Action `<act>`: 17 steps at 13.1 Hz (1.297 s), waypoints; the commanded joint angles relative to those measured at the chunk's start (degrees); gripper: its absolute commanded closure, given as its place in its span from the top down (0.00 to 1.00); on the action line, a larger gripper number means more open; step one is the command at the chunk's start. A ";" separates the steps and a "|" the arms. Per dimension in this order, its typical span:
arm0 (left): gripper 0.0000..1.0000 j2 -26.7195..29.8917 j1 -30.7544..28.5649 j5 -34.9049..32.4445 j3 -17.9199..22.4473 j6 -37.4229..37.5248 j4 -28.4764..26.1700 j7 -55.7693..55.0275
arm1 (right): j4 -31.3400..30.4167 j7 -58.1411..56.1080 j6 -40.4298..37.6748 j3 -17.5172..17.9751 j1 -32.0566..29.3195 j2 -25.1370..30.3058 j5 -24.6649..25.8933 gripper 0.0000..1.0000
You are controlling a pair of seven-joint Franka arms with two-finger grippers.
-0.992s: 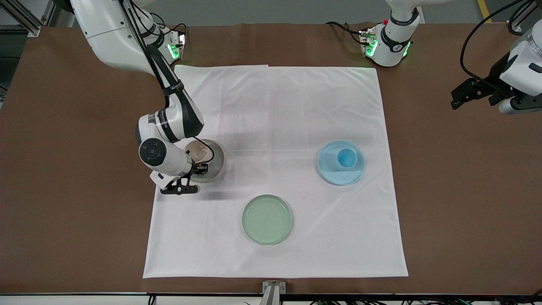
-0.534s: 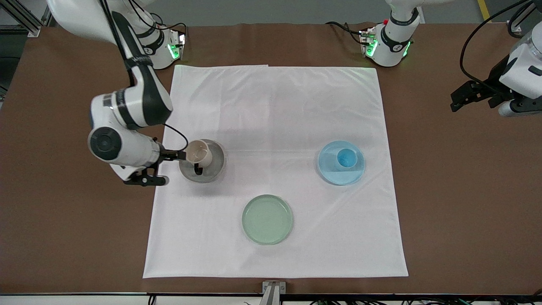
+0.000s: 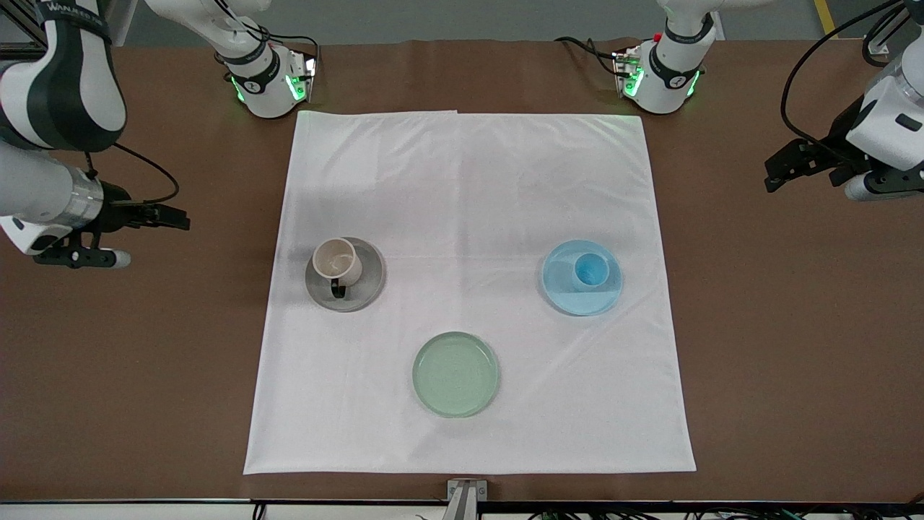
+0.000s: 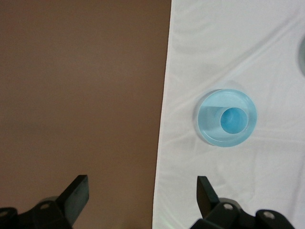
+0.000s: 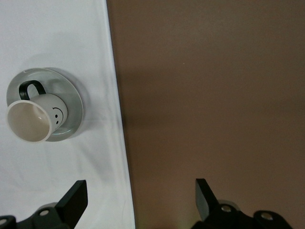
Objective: Place blue cup in blue plate and white mug in gray plate
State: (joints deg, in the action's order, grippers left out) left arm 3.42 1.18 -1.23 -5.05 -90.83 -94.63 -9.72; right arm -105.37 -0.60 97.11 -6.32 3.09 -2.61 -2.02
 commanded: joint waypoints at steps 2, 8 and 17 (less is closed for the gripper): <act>1.00 -0.35 -0.21 0.00 -0.67 -1.10 1.29 1.55 | 2.96 -2.39 0.62 1.05 -1.86 3.14 0.88 1.00; 1.00 -0.26 -0.21 0.09 -0.67 -1.11 1.47 2.43 | 17.82 -2.04 -4.74 1.13 -3.26 0.33 1.23 1.00; 1.00 -0.34 -0.39 0.00 -0.67 0.12 2.43 2.08 | 21.52 -2.13 -4.56 1.22 -2.91 0.24 0.62 1.00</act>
State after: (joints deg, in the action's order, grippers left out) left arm 3.42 1.17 -1.23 -5.51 -91.95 -93.38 -8.54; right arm -85.77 -2.33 93.45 -5.76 1.12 -1.91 -1.39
